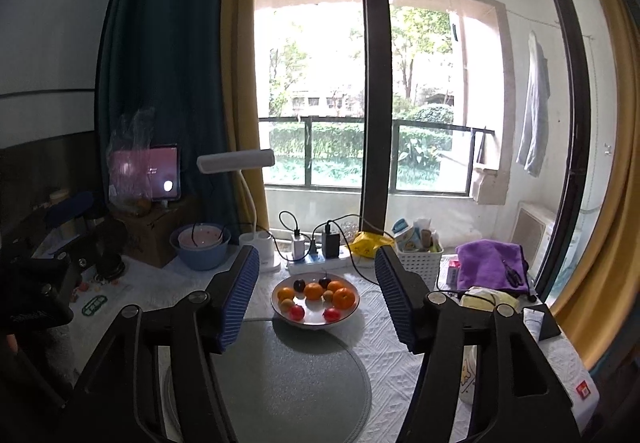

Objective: Organize fruits

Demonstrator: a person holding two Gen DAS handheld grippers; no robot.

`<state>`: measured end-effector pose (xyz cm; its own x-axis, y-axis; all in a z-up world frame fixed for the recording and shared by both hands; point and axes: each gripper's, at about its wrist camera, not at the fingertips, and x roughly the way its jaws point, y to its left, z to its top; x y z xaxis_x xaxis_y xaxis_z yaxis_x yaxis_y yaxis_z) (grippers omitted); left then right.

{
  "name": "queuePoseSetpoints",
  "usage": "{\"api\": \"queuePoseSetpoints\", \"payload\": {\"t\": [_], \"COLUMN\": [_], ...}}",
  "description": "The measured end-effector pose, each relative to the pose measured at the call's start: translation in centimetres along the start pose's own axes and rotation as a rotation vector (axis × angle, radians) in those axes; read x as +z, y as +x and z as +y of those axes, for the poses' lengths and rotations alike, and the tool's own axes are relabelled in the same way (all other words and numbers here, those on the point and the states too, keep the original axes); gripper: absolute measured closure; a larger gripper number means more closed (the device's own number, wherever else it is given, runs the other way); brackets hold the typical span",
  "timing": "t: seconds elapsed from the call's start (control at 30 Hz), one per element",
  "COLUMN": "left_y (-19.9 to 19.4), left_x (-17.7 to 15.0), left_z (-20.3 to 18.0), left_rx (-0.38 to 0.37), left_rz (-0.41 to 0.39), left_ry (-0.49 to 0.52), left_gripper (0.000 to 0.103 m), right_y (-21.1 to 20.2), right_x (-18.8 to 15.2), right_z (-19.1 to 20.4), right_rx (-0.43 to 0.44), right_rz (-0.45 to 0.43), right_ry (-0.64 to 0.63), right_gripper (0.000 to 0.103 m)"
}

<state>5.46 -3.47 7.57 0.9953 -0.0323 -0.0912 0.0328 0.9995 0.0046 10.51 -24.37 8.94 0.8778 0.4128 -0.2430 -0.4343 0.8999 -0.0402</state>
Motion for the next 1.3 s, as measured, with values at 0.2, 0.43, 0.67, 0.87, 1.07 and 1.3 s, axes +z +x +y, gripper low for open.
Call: {"api": "queuePoseSetpoints", "payload": {"t": [0.2,0.43,0.67,0.87,1.07,1.3], "left_y": [-0.8,-1.5,-1.1,-1.4,-1.2,-1.6], "left_x": [0.4,0.4,0.0,-0.2,-0.4,-0.3], "left_z": [0.3,0.9,0.9,0.6,0.4,0.4], "left_rx": [-0.028,-0.035,-0.024,-0.031,-0.045,-0.045], "left_rz": [-0.004,-0.005,0.03,0.038,0.061,0.044], "left_ry": [-0.048,-0.1,-0.099,-0.094,-0.086,-0.091], "left_gripper": [0.003,0.003,0.003,0.003,0.003,0.003], "right_y": [-0.9,-1.5,-1.0,-0.2,-0.5,-0.1], "right_x": [0.5,0.3,-0.1,-0.4,-0.5,-0.7], "right_z": [-0.3,-0.5,-0.3,0.3,0.2,0.7], "right_rx": [-0.027,-0.047,-0.034,-0.015,-0.004,0.013], "right_rz": [-0.022,-0.021,0.004,0.026,0.009,0.017], "right_ry": [0.018,0.019,0.018,0.005,0.024,0.015], "right_gripper": [0.039,0.039,0.039,0.039,0.039,0.039]}}
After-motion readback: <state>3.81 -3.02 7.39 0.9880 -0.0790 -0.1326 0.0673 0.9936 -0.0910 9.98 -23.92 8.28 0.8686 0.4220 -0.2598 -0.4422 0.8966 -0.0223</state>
